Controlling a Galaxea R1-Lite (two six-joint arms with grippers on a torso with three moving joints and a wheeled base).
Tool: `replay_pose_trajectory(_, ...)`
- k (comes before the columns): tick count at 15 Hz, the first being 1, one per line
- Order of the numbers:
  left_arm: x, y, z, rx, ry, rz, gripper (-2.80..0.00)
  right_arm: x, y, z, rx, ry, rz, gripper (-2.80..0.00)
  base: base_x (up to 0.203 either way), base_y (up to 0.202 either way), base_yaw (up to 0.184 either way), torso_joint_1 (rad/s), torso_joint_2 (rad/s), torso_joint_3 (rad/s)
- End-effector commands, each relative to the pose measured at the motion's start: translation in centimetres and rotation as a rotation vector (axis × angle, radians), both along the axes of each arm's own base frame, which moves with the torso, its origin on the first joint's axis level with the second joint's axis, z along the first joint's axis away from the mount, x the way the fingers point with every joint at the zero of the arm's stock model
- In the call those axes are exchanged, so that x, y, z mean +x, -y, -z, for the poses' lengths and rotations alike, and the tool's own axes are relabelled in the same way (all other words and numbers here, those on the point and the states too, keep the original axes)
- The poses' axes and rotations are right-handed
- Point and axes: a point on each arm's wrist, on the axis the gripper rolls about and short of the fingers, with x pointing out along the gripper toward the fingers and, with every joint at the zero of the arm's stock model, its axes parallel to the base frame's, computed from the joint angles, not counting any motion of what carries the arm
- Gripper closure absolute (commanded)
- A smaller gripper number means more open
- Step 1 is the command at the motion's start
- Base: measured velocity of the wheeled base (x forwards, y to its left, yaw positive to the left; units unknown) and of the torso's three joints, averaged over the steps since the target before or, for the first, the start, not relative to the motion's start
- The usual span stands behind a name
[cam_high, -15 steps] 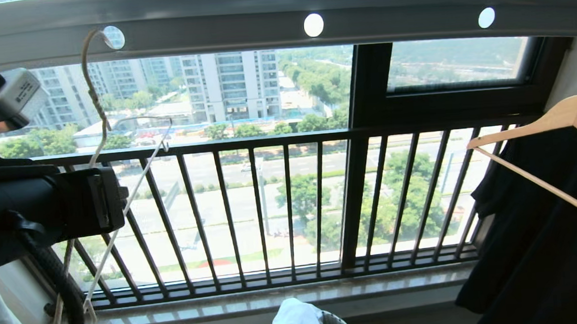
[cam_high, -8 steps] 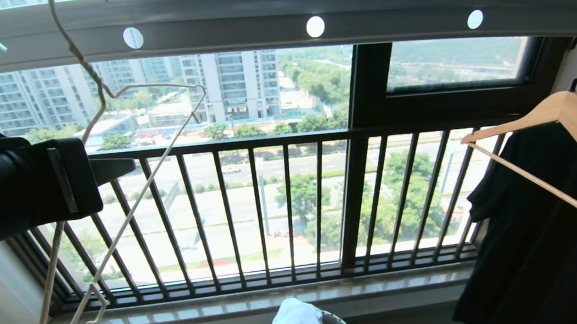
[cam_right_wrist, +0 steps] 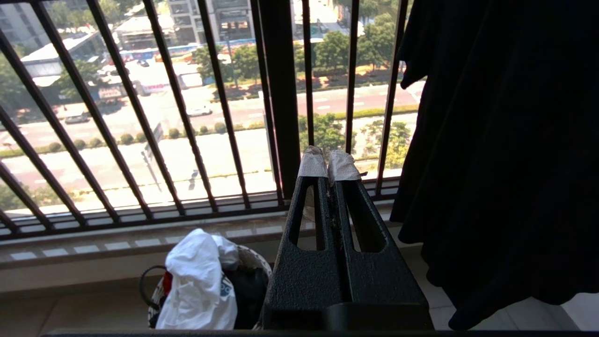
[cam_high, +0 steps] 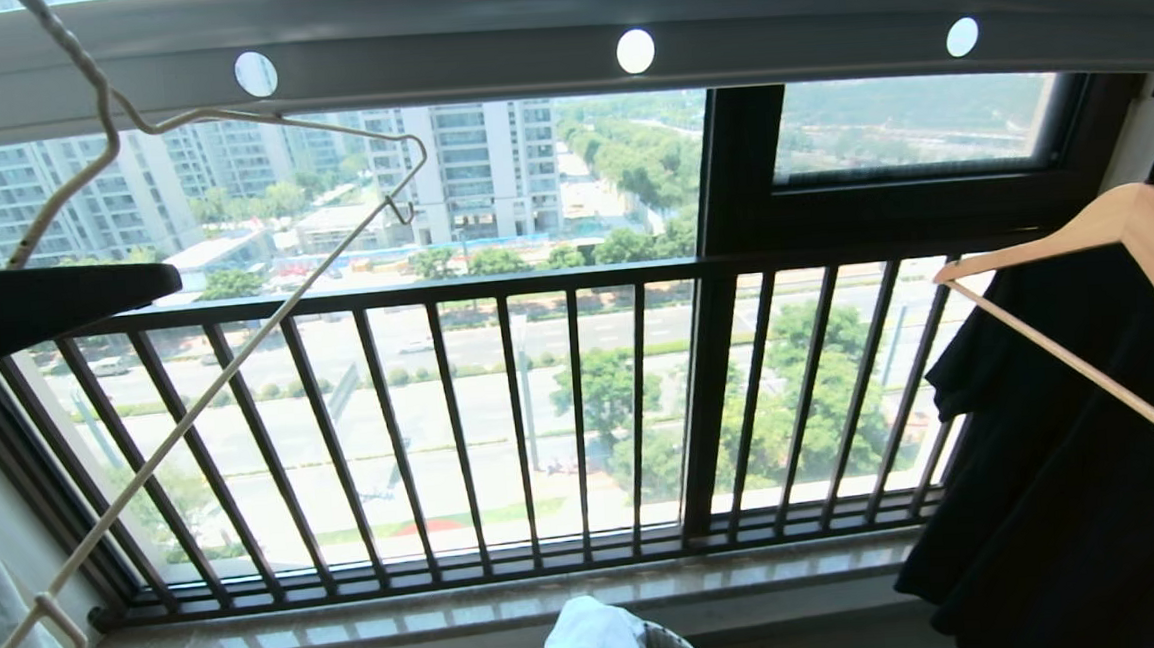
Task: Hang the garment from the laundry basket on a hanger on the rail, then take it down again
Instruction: Pick up the clothes rack on the clothesline
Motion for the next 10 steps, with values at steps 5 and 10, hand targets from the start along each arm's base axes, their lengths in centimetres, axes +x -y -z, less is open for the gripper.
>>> replay_pose_trajectory(5,-3.6,-2.5,2.2,0.033,-0.079,0.184,0.0,0.0,0.0,0.0,0.001,-0.003,0.0,0.0,0.0,0.0,0.0,0.0,0.0,0.0)
replay_pose_trajectory(10,-1.1,0.0,6.2,0.179,-0.241,0.334,0.0,0.0,0.0,0.0,0.001,-0.003,-0.001,0.0,0.0,0.0,0.0,0.0,0.0,0.0)
